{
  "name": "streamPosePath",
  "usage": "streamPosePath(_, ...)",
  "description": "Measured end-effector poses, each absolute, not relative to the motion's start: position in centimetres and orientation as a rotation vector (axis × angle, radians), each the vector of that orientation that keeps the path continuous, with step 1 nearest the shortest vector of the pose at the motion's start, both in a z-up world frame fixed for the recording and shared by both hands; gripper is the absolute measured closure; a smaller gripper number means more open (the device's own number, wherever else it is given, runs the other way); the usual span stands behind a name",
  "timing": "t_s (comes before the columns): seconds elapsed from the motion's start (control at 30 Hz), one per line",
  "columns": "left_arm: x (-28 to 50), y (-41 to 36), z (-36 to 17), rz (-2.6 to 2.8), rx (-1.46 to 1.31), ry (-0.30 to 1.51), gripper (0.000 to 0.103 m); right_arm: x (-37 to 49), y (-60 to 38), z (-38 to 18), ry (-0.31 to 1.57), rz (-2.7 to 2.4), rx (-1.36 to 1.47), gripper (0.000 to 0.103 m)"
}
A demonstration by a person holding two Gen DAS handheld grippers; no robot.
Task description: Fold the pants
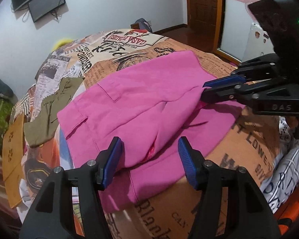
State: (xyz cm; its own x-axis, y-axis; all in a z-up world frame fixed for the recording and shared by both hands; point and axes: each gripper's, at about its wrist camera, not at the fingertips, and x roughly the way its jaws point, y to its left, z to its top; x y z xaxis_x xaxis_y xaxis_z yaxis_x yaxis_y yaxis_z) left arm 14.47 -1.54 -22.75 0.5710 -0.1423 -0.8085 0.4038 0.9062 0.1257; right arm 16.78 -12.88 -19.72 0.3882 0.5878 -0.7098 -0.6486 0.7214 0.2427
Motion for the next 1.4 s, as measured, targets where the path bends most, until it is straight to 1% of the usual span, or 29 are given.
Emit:
streamPosePath(0.1, 14.9, -1.6, -22.7, -0.307, 0.331, 0.895, 0.044, 16.9, -13.1, -19.1, 0.850, 0.789, -0.057, 0.092)
streamPosePath(0.13, 15.0, -1.7, -22.8, -0.299, 0.343, 0.892, 0.048, 16.9, -13.0, -18.9, 0.847, 0.791, -0.057, 0.093)
streamPosePath(0.17, 15.1, -1.8, -22.8, -0.293, 0.352, 0.887, 0.054, 16.9, -13.0, -18.8, 0.846, 0.792, -0.060, 0.093)
streamPosePath(0.2, 15.2, -1.8, -22.9, -0.288, 0.364, 0.882, 0.069, 16.9, -13.0, -18.8, 0.848, 0.796, -0.067, 0.092)
streamPosePath(0.23, 15.2, -1.8, -22.8, -0.289, 0.366, 0.884, 0.076, 16.8, -12.9, -18.8, 0.855, 0.803, -0.075, 0.092)
streamPosePath(0.27, 15.2, -1.8, -22.7, -0.289, 0.357, 0.882, 0.077, 16.8, -12.8, -18.9, 0.865, 0.809, -0.085, 0.092)
streamPosePath(0.3, 15.2, -1.7, -22.5, -0.289, 0.350, 0.877, 0.082, 16.7, -12.8, -19.0, 0.877, 0.818, -0.098, 0.092)
streamPosePath(0.37, 15.2, -1.5, -22.1, -0.286, 0.332, 0.867, 0.085, 16.4, -12.6, -19.3, 0.898, 0.828, -0.119, 0.089)
streamPosePath(0.4, 15.3, -1.4, -21.8, -0.287, 0.316, 0.865, 0.086, 16.3, -12.7, -19.5, 0.901, 0.826, -0.122, 0.079)
streamPosePath(0.43, 15.4, -1.2, -21.5, -0.290, 0.297, 0.866, 0.087, 16.2, -12.8, -19.6, 0.898, 0.819, -0.126, 0.066)
streamPosePath(0.47, 15.5, -1.2, -21.3, -0.292, 0.284, 0.867, 0.087, 16.0, -12.8, -19.6, 0.887, 0.810, -0.131, 0.061)
streamPosePath(0.5, 15.6, -1.1, -21.1, -0.290, 0.274, 0.864, 0.088, 15.9, -12.8, -19.6, 0.868, 0.803, -0.139, 0.059)
streamPosePath(0.67, 15.8, -1.2, -20.2, -0.285, 0.259, 0.849, 0.089, 16.3, -12.5, -20.2, 0.855, 0.758, -0.186, 0.059)
streamPosePath(0.7, 15.8, -1.2, -20.1, -0.283, 0.259, 0.846, 0.090, 16.5, -12.5, -20.3, 0.852, 0.741, -0.188, 0.060)
streamPosePath(0.73, 15.7, -1.2, -20.0, -0.284, 0.258, 0.845, 0.090, 16.7, -12.7, -20.3, 0.850, 0.736, -0.182, 0.070)
streamPosePath(0.77, 15.7, -1.2, -20.0, -0.285, 0.257, 0.844, 0.090, 17.0, -12.9, -20.3, 0.858, 0.737, -0.169, 0.077)
streamPosePath(0.8, 15.6, -1.2, -19.9, -0.285, 0.256, 0.841, 0.090, 17.1, -13.1, -20.3, 0.863, 0.735, -0.160, 0.088)
streamPosePath(0.9, 15.2, -1.2, -19.9, -0.292, 0.256, 0.840, 0.091, 16.7, -13.7, -19.6, 0.821, 0.726, -0.156, 0.094)
streamPosePath(1.13, 13.5, -1.6, -20.4, -0.299, 0.252, 0.848, 0.091, 14.9, -13.8, -18.8, 0.759, 0.732, -0.259, 0.094)
streamPosePath(1.4, 11.8, -2.1, -21.4, -0.303, 0.245, 0.883, 0.091, 14.3, -14.4, -20.2, 0.793, 0.721, -0.285, 0.094)
